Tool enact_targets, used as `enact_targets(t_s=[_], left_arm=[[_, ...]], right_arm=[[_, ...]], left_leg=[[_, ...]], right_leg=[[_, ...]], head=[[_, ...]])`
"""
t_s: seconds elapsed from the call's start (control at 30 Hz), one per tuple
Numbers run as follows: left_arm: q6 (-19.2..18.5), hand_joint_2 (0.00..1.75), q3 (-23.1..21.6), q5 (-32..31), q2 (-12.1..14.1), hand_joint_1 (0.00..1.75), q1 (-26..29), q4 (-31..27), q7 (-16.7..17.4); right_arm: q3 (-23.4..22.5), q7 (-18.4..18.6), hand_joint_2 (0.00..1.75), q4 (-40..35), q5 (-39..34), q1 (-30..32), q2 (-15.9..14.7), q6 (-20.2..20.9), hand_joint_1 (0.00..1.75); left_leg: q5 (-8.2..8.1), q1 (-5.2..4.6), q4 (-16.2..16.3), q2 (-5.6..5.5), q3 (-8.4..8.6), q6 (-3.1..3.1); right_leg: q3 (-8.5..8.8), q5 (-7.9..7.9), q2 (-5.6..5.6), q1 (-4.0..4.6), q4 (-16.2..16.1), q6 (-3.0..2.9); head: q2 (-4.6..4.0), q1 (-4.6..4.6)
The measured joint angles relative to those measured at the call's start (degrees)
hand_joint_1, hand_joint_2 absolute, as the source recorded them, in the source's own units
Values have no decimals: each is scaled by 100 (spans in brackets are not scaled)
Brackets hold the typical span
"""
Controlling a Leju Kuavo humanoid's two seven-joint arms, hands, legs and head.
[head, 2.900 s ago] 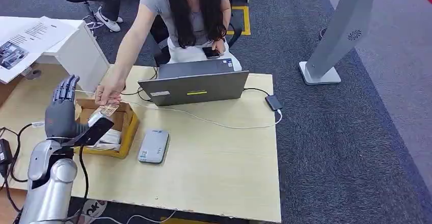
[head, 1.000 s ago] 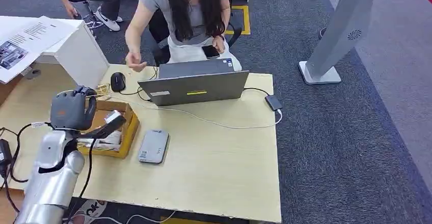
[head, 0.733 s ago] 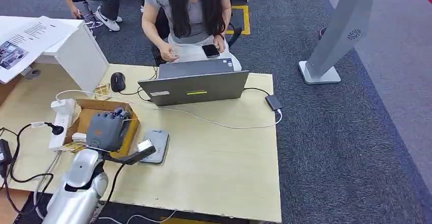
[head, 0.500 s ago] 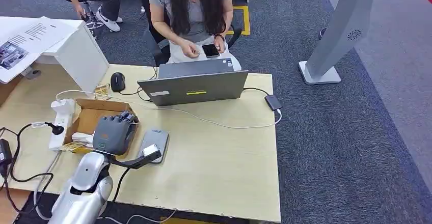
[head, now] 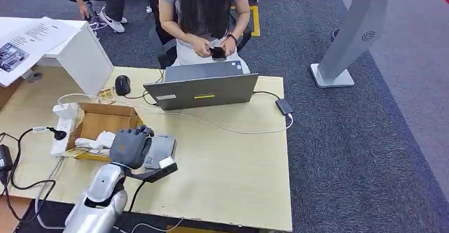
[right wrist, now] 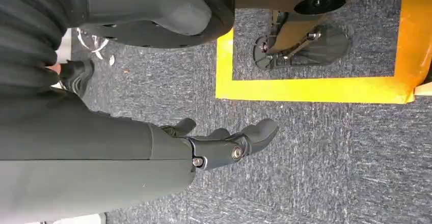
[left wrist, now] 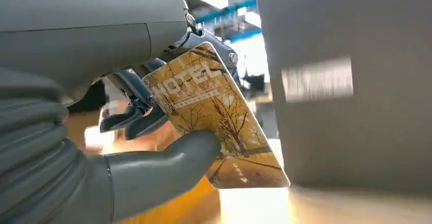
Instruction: Pass the card to the sensor for recognition and then transmit it.
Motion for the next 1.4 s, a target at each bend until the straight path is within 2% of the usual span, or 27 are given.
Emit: enact_targets(t_s=[0.1, 0.43, 1.03, 1.1, 1.2, 1.3, 1.4], left_arm=[[-200, 175, -18, -42, -42, 175, 3, 246, 88], [-514, 175, -85, -38, -83, 175, -133, 669, 215], [-567, 175, -87, -22, -83, 175, -241, 816, 267], [-472, 175, -87, 9, -83, 175, -240, 816, 267], [-13, 175, -87, 160, -61, 175, -206, 733, 153], [341, 175, -76, 352, 46, 175, -214, 299, 42], [369, 175, 11, 448, 230, 175, -408, -203, -28]], right_arm=[[-4, 0, 175, -2, 13, -1, 2, 4, 0], [-15, 2, 175, -2, 68, -4, 17, 22, 0], [-35, 2, 175, -2, 83, -8, 33, 59, 0], [-35, 0, 175, -2, 85, -8, 33, 59, 0], [-44, -9, 175, -2, 107, -6, 33, 52, 0], [-55, -22, 175, -2, 135, -5, 33, 46, 0], [-57, -28, 175, -2, 168, -5, 33, 44, 0]], left_leg=[[0, 1, 0, 1, 0, 0], [0, 1, 0, -1, 5, 0], [6, 1, 0, -3, 22, -4], [6, 1, 0, -3, 21, -4], [15, 3, 0, -3, 17, -4], [22, 5, 0, -4, -1, -2], [23, 5, 0, -5, -9, -2]], right_leg=[[-1, 0, 1, 0, 0, 0], [9, 0, -1, 0, 1, 0], [29, 1, -2, 1, 2, 0], [29, 1, -2, 1, 2, 0], [17, 4, -1, 2, 4, -3], [-1, 15, -3, 4, 4, -4], [-8, 16, -3, 4, 4, -6]], head=[[0, -2], [0, 0], [0, -2], [0, 0], [0, 0], [0, -2], [0, -2]])
